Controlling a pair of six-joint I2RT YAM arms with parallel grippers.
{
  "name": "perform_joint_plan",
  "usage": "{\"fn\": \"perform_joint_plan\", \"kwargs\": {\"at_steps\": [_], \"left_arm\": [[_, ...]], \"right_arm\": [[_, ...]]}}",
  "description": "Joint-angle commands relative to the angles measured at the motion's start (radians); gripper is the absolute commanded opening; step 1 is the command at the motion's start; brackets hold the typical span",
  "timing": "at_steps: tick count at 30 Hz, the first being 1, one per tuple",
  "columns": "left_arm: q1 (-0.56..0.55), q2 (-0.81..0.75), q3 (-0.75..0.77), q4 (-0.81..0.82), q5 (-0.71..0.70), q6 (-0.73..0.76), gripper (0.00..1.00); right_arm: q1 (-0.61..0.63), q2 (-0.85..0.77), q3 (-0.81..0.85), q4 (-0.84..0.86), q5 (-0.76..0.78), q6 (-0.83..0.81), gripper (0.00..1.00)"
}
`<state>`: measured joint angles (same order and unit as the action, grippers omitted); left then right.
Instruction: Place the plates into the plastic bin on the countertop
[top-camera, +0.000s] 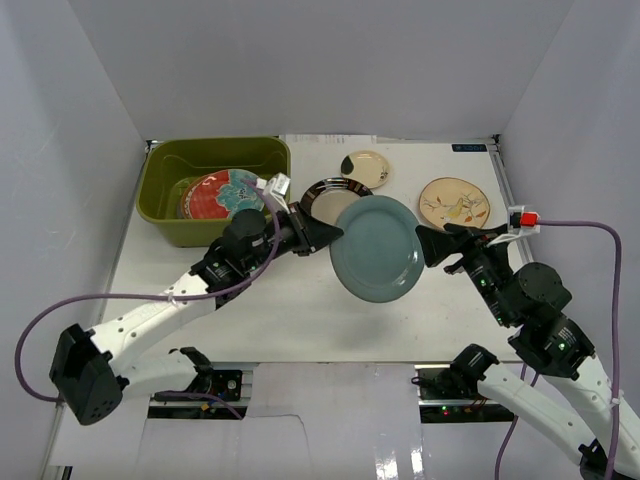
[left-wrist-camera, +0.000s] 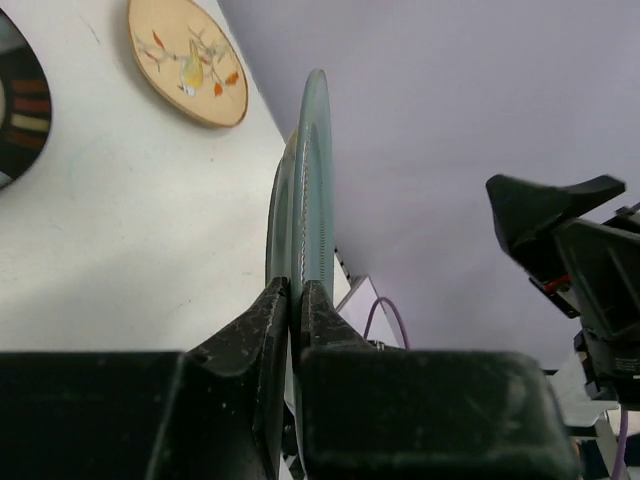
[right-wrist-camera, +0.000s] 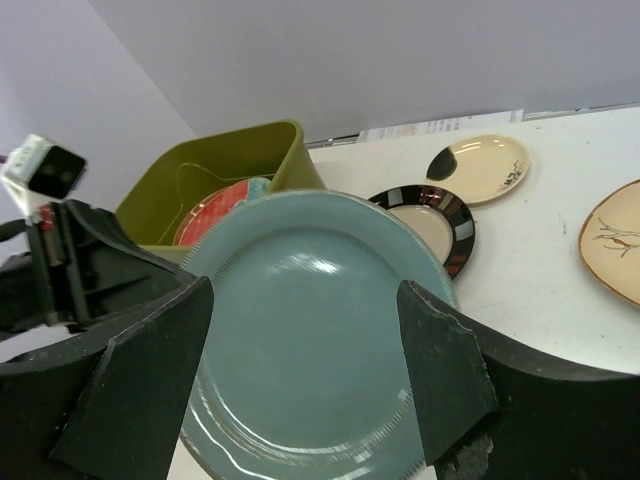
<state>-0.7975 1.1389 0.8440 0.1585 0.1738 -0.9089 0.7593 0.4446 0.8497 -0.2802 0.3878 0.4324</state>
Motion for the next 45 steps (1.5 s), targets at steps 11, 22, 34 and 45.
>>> {"fn": "perform_joint_plan", "kwargs": {"at_steps": [11,22,34,45], "left_arm": [[0.329,-0.191,0.33,-0.307,-0.085,0.169,0.0],[0.858,0.007,0.428,-0.282,0.225,0.016,0.0],[1.051,0.185,0.437,-0.234,0.307,-0.038,0.0],[1.052,0.4,0.443,-0.195,0.262,0.025,0.0]], "right_arm": [[0.0,-0.014,-0.04,0.006,0.114,-0.006,0.81],[0.0,0.031,-0.156,0.036,0.051,0.032,0.81],[0.0,0.069,-0.279,0.142,0.0,0.055,0.81],[-0.002,0.25,-0.316,0.268,-0.009,0.08,0.82]]}}
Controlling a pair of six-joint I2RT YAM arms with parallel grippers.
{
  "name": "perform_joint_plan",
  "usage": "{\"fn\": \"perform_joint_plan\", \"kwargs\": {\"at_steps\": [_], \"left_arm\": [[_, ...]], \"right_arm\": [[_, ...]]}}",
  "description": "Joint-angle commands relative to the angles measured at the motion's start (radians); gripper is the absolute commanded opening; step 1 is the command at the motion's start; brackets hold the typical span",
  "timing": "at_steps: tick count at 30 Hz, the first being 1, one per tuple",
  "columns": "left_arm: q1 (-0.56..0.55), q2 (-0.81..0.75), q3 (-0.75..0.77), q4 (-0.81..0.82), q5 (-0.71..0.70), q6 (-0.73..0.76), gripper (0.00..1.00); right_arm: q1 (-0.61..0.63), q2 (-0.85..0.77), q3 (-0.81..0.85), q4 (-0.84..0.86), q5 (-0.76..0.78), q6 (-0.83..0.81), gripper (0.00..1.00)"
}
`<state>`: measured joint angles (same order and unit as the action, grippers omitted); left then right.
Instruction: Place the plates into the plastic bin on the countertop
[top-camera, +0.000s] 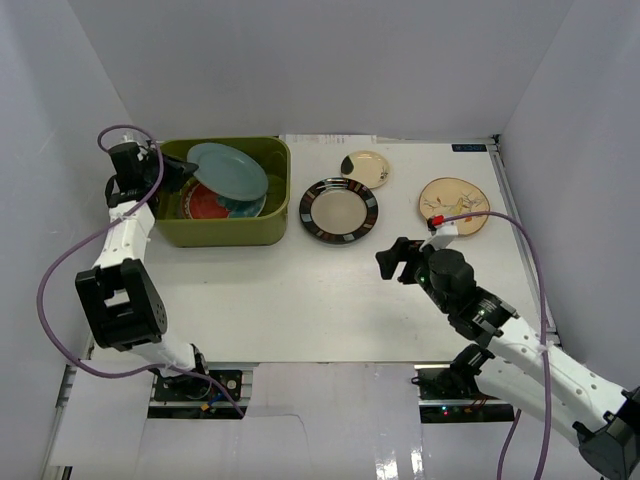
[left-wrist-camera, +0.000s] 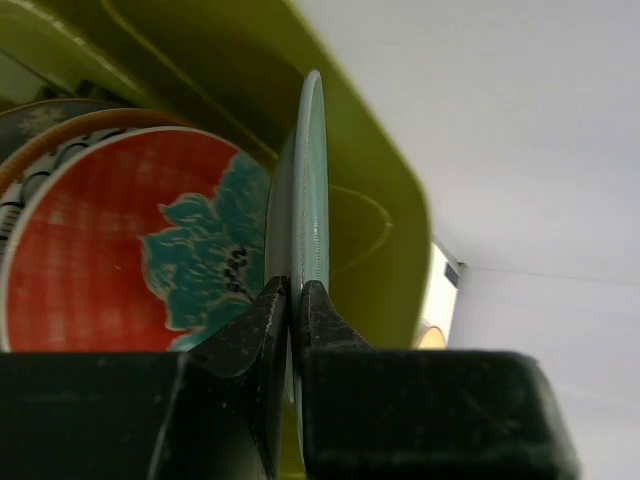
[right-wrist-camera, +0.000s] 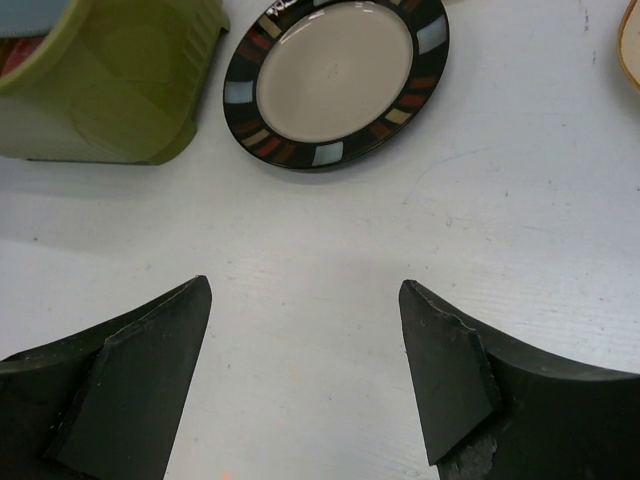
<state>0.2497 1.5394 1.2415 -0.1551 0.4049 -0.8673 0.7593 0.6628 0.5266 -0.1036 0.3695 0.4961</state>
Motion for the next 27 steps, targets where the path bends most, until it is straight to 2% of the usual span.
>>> {"fn": "perform_joint_plan", "kwargs": {"at_steps": [1,6,11,12,16,17,19,22,26,27], "left_arm": [[0.005,0.008,0.047,0.121,0.029,-0.003,0.0],[0.005,0.044,0.042,0.108,0.003,0.036,0.0],[0.005,0.045,0.012,0.068,-0.073,0.085,0.0],[0.005,0.044,0.009,0.054,-0.099,0.1,0.12],[0.005,0.039,-0.022,0.029,-0.149,0.14,0.41],[0.003,0.039,-0.027,0.017,-0.158,0.149,0.53],[0.005,0.039,-0.028,0.002,-0.179,0.177,0.61],[0.005,0.031,-0.03,-0.033,-0.21,0.211,0.81],[0.003,0.004,-0.037,-0.058,-0.265,0.243,0.98],[0.002,0.001,-0.022,-0.075,-0.282,0.252,0.98]], "right_arm": [[-0.006,0.065,0.012,0.091,0.011,0.021,0.82],[-0.052,0.17,0.001,0.211,-0.02,0.099,0.82],[-0.169,0.303,-0.045,0.343,-0.109,0.197,0.84],[-0.204,0.348,-0.053,0.395,-0.142,0.226,0.86],[-0.271,0.464,-0.074,0.522,-0.187,0.303,0.87],[-0.284,0.492,-0.074,0.547,-0.196,0.314,0.88],[-0.302,0.575,-0.063,0.608,-0.207,0.332,0.88],[-0.319,0.688,-0.034,0.688,-0.237,0.396,0.86],[-0.334,0.831,-0.008,0.771,-0.26,0.449,0.83],[-0.344,0.889,0.012,0.78,-0.271,0.481,0.81]]}}
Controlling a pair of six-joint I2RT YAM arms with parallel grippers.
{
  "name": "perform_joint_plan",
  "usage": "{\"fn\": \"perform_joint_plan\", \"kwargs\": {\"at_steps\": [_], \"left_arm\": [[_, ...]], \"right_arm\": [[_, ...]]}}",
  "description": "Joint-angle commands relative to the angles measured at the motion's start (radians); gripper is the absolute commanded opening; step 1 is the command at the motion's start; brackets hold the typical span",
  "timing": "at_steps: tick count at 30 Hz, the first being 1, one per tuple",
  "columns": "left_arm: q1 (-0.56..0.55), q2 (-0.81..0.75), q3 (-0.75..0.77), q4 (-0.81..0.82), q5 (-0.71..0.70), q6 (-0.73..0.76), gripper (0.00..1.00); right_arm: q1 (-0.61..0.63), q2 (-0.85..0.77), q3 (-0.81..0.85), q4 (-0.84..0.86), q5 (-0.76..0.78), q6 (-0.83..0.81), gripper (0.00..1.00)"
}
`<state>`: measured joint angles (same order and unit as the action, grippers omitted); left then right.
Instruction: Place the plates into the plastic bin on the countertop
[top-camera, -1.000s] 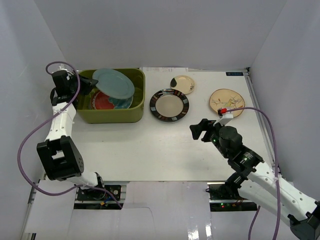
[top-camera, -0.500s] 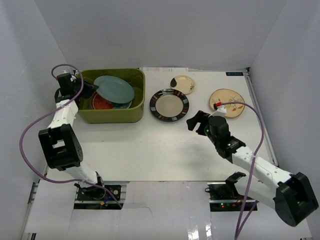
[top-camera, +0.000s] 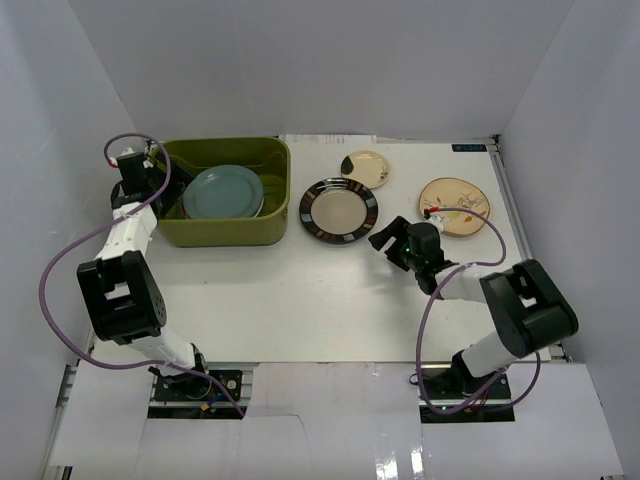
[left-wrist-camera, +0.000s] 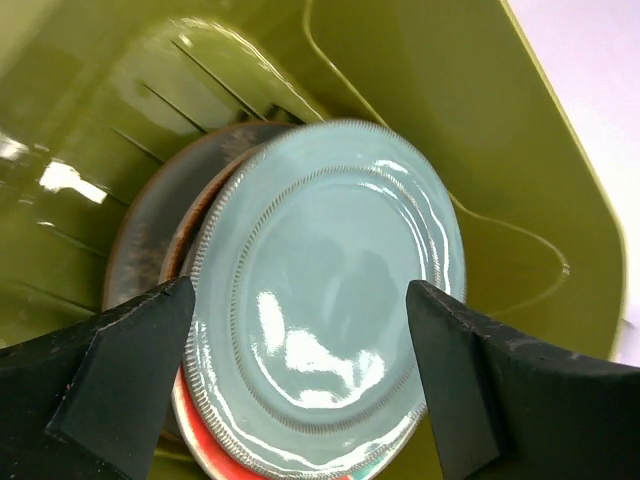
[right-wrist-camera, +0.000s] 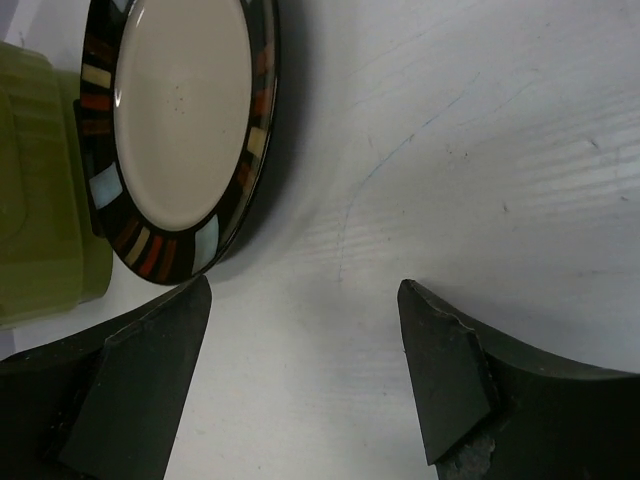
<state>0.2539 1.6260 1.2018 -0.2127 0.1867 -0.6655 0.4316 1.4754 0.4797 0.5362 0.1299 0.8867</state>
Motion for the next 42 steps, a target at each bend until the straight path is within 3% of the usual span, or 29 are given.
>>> {"fn": "perform_joint_plan", "kwargs": {"at_steps": [1,5,9,19,25,26,30,35,38,42], "left_arm": [[-0.007,-0.084,0.028,-0.036,-0.119,0.073,0.98],[-0.028,-0.1,0.05,-0.096,-0.203,0.116,0.98],[-0.047,-0.213,-0.001,-0.015,-0.188,0.103,0.98],[-0.221,-0.469,-0.005,0.035,0.083,0.069,0.98],[-0.297,-0.61,-0.099,0.026,0.229,0.06,0.98],[-0.3,-0.642,-0.113,0.019,0.243,0.061,0.98],[-0.301,-0.713,-0.131,-0.004,0.318,0.058,0.98],[-0.303,-0.756,-0.131,-0.005,0.479,0.055,0.98],[-0.304,-0.799,-0.143,-0.004,0.528,0.06,0.98],[-0.306,-0.841,-0.153,-0.004,0.597,0.079,0.98]], "right_arm": [[-0.02,0.106,0.068,0.159,-0.047,0.104,0.81],[-0.036,0.23,0.109,0.251,-0.075,0.166,0.79],[-0.04,0.336,0.181,0.255,-0.101,0.207,0.77],[-0.04,0.526,0.293,0.304,-0.168,0.351,0.59],[-0.042,0.545,0.269,0.356,-0.148,0.374,0.19],[-0.042,0.524,0.239,0.366,-0.144,0.374,0.09],[-0.04,0.416,0.118,0.442,-0.136,0.377,0.08],[-0.022,0.151,-0.061,0.502,-0.096,0.353,0.08],[-0.011,-0.079,-0.134,0.431,-0.041,0.287,0.08],[-0.013,-0.399,-0.147,0.167,0.056,0.177,0.08]]}}
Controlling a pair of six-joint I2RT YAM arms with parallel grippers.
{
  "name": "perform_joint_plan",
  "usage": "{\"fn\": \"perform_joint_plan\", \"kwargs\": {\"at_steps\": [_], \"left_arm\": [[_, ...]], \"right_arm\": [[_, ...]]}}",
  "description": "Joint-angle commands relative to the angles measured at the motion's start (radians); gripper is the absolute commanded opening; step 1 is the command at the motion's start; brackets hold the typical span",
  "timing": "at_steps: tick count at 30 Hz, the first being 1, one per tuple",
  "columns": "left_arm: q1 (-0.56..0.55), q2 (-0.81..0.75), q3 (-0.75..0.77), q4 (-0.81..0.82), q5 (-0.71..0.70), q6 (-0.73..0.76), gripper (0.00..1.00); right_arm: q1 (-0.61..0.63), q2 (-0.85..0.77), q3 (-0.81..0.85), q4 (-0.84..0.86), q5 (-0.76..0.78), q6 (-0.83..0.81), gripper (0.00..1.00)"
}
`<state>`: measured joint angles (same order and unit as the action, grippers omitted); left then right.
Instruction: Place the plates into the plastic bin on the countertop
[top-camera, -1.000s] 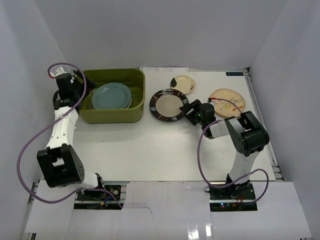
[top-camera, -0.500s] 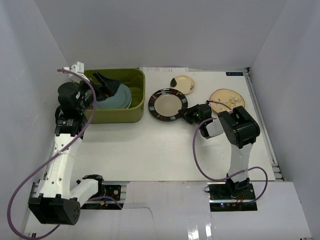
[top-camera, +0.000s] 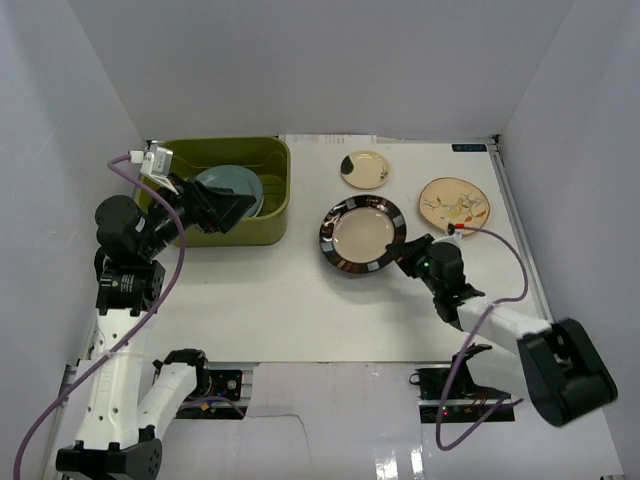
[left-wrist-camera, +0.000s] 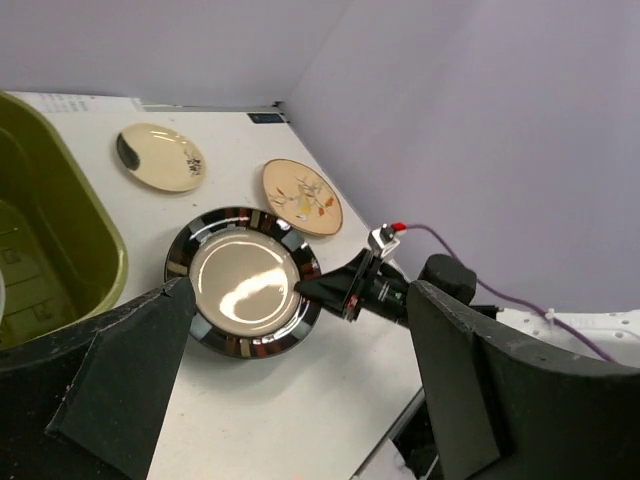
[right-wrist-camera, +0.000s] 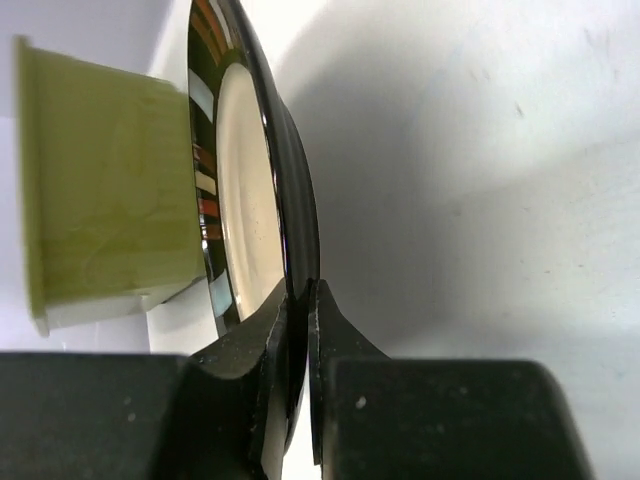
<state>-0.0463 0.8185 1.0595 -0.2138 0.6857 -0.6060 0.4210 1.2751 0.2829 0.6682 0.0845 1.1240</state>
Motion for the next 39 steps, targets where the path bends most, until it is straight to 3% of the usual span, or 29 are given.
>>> {"fn": "perform_joint_plan", "kwargs": {"at_steps": [1,4,9,13,17,20,24,29,39], "left_arm": [[-0.006,-0.042,-0.012,-0.004,0.11,0.025,0.98],[-0.032,-0.076,-0.004,-0.01,0.12,0.046,0.98],[-0.072,-0.111,0.013,-0.021,0.156,0.069,0.98],[-0.096,-0.14,0.007,-0.076,0.109,0.1,0.98],[-0.11,-0.177,-0.027,-0.165,-0.052,0.115,0.98],[-0.112,-0.209,-0.064,-0.209,-0.179,0.106,0.98],[-0.124,-0.226,-0.069,-0.179,-0.137,0.094,0.98],[-0.165,-0.229,-0.018,-0.159,-0.068,0.112,0.98],[-0.228,-0.213,-0.009,-0.131,-0.17,0.095,0.98]], "right_arm": [[-0.002,-0.306,0.079,-0.014,0.128,-0.107,0.08],[-0.002,-0.454,0.136,-0.151,0.15,-0.182,0.08],[-0.001,-0.542,0.318,-0.271,0.123,-0.259,0.08],[-0.001,-0.521,0.449,-0.303,0.072,-0.316,0.08],[0.004,-0.403,0.596,-0.265,-0.049,-0.325,0.08],[0.08,-0.219,0.74,-0.239,-0.098,-0.326,0.08],[0.24,0.104,0.979,-0.242,-0.032,-0.392,0.08],[0.305,0.43,1.364,-0.308,-0.037,-0.42,0.08],[0.38,1.047,2.039,-0.541,-0.075,-0.415,0.08]]}}
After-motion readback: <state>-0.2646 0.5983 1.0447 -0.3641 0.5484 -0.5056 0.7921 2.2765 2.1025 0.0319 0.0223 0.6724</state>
